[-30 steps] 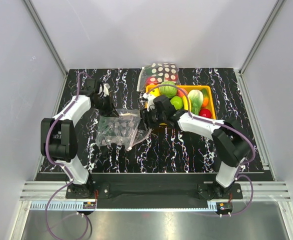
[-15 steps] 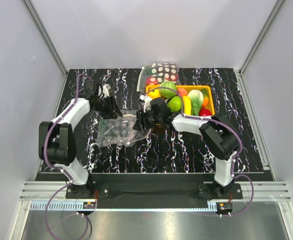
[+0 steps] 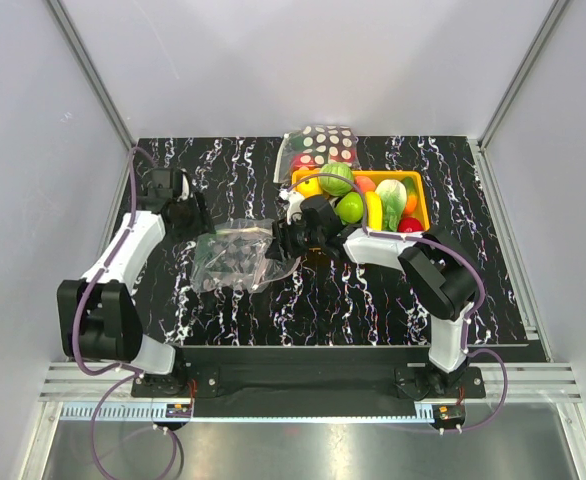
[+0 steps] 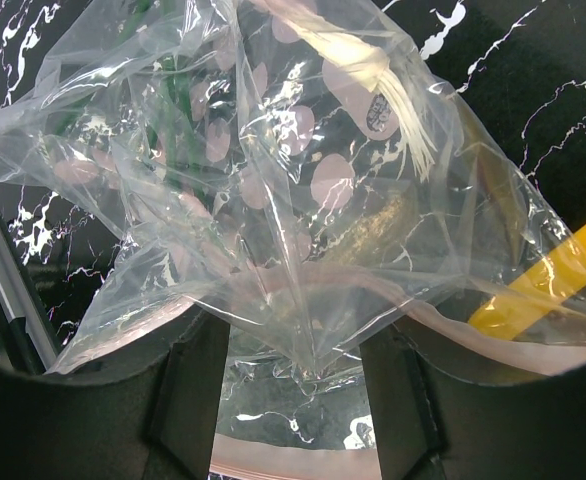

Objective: Open the zip-top bag and remove the fake food
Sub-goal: Adjust the zipper food storage bag at the center of the board.

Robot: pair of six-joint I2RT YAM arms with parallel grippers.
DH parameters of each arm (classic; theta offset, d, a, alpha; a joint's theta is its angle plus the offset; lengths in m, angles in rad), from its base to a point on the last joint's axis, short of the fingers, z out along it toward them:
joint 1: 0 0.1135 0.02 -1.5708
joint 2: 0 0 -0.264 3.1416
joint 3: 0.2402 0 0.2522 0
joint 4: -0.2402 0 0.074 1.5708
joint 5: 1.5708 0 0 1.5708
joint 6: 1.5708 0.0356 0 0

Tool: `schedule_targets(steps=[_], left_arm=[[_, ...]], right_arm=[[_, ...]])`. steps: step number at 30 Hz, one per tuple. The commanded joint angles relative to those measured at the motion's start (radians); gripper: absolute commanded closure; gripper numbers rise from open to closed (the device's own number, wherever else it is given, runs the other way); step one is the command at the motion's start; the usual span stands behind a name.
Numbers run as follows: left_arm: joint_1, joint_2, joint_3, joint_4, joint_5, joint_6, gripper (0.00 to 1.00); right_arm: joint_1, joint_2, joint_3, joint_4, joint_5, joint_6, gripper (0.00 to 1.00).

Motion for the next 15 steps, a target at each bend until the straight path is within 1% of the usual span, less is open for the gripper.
schedule_targets(steps=[1, 4, 9, 12, 13, 15], left_arm=[[0.003, -0.001, -0.047, -0.035, -0.097, -0.015, 0.35], [0.004, 0.004, -0.076, -0.021, -0.127, -0.018, 0.34], [0.004, 0.051, -0.107, 0.017, -0.071, -0.019, 0.35], [0.004, 0.083, -0.116, 0.049, -0.035, -0.012, 0.43], [0.004, 0.097, -0.119, 0.055, -0.020, -0.006, 0.52], [0.004, 0.116, -0.122, 0.066, 0.023, 0.004, 0.60]], right_arm=[[0.008, -0.033, -0.002, 0.038, 0.023, -0.004, 0.41], [0.009, -0.036, -0.004, 0.038, 0.023, 0.000, 0.40], [0.009, -0.042, -0.007, 0.036, 0.026, -0.001, 0.40], [0.009, -0.040, -0.004, 0.035, 0.026, -0.003, 0.40], [0.009, -0.039, -0.002, 0.035, 0.024, -0.003, 0.40], [0.009, -0.033, 0.002, 0.040, 0.021, -0.003, 0.40]])
